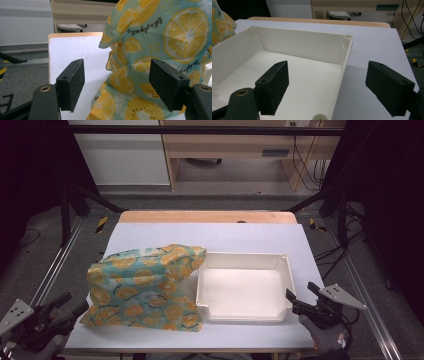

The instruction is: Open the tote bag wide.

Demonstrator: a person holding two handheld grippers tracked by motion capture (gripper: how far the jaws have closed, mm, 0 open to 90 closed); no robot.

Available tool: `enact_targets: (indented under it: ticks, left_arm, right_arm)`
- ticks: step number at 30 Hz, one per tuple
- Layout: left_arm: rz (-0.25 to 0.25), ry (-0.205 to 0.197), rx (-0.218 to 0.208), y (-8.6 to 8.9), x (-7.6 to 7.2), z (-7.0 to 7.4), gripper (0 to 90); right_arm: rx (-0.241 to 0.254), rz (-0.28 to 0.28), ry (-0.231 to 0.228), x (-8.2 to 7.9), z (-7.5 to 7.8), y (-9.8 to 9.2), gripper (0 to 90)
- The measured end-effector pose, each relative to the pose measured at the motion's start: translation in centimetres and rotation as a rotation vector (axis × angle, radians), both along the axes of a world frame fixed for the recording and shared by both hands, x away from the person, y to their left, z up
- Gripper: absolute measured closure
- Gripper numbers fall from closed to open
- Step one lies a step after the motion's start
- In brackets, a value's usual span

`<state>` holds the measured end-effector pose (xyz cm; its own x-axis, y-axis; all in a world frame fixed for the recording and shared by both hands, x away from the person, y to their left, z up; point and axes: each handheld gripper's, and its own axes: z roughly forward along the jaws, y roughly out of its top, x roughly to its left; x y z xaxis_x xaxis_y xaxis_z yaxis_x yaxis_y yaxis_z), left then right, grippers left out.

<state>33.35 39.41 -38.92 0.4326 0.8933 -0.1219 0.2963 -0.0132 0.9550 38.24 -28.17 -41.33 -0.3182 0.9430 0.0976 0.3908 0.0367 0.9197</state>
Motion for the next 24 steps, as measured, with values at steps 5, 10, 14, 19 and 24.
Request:
enact_targets:
  ticks: [5,10,14,19,24]
  left_arm:
    - [-0.014,-0.007,0.003,-0.3,-0.1,0.1,28.0]
    - [-0.023,-0.019,-0.001,-0.5,-0.3,0.4,27.9]
    - [-0.033,-0.028,-0.005,-0.8,-0.4,0.7,27.9]
    - [-0.043,-0.04,-0.001,-1.3,-0.6,1.2,27.9]
    - [-0.05,-0.043,-0.005,-1.5,-0.7,1.5,27.9]
  right_arm:
    - [0.003,0.011,-0.01,-0.2,0.3,0.3,19.8]
    - [0.001,0.034,-0.018,-0.3,0.6,0.9,21.1]
    - [0.011,0.058,-0.029,-0.4,1.1,1.6,23.2]
    - [0.011,0.088,-0.037,-0.4,1.6,2.8,25.5]
    - [0.002,0.115,-0.042,-0.1,1.9,4.0,27.9]
